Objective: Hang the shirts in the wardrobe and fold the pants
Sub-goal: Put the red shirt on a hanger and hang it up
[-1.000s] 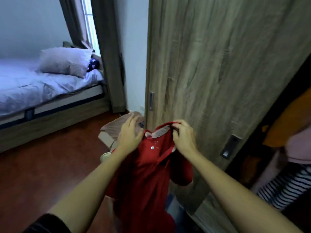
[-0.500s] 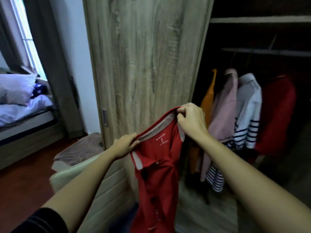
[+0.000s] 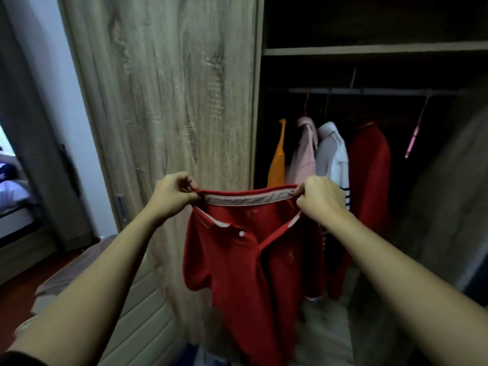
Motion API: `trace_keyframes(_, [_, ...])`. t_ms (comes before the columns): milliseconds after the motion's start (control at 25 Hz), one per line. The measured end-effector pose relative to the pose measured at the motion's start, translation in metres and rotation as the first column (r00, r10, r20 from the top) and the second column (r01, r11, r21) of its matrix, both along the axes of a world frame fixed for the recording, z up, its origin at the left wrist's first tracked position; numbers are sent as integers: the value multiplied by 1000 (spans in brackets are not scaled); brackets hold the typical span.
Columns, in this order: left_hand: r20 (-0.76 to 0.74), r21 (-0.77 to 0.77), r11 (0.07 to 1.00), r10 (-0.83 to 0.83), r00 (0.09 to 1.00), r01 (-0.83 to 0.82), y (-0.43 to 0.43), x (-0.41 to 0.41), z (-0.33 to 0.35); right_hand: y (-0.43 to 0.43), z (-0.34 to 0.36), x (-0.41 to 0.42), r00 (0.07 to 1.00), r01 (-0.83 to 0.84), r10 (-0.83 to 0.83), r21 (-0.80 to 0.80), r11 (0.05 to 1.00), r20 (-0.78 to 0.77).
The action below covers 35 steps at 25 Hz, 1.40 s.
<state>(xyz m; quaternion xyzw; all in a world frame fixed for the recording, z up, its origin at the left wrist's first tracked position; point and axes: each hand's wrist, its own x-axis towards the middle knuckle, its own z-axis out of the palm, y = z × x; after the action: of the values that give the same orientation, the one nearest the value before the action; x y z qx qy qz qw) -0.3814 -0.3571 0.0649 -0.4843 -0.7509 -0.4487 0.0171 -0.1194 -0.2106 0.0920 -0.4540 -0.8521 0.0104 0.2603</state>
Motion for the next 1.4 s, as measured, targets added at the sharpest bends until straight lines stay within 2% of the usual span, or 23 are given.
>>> trace_keyframes(80, [11, 42, 999, -31, 999, 31, 12, 4, 4, 7, -2, 11, 998, 59, -59, -37, 998, 9])
trace_keyframes(240, [-69, -61, 987, -154, 986, 149, 56, 27, 0, 24, -8, 45, 997, 80, -81, -140, 987, -1])
trace_keyframes(440, [29, -43, 948, -315, 949, 316, 114, 73, -9, 47, 3, 101, 984, 121, -155, -300, 946, -92])
trace_keyframes(520, [95, -33, 925, -373, 923, 378, 128, 86, -9, 59, 10, 112, 979, 109, -154, -296, 949, -133])
trace_keyframes(640, [256, 92, 851, -521, 814, 516, 164, 128, 1, 81, 24, 125, 985, 65, -101, -248, 967, -136])
trace_keyframes(760, [253, 190, 817, -577, 777, 545, 210, 181, 22, 100, 37, 138, 995, 7, -26, -191, 982, -98])
trace_keyframes(880, [199, 234, 803, -592, 781, 549, 271, 232, 47, 119, 48, 161, 996, -18, 6, -138, 990, -87])
trace_keyframes(1000, [216, 223, 811, -583, 783, 541, 335, 274, 68, 139, 55, 188, 994, -52, 40, -121, 991, -98])
trace_keyframes(1120, [207, 146, 815, -580, 788, 561, 389, 305, 88, 160, 58, 208, 995, -79, 71, -106, 991, -73])
trace_keyframes(1240, [55, -4, 870, -492, 869, 493, 439, 333, 103, 184, 62, 228, 993, -106, 98, -112, 988, -71])
trace_keyframes(1280, [48, -37, 887, -459, 887, 461, 453, 341, 106, 193, 62, 233, 991, -112, 102, -122, 986, -87])
trace_keyframes(1400, [229, -49, 892, -428, 874, 449, 490, 359, 110, 214, 57, 244, 985, -120, 101, -138, 983, -140])
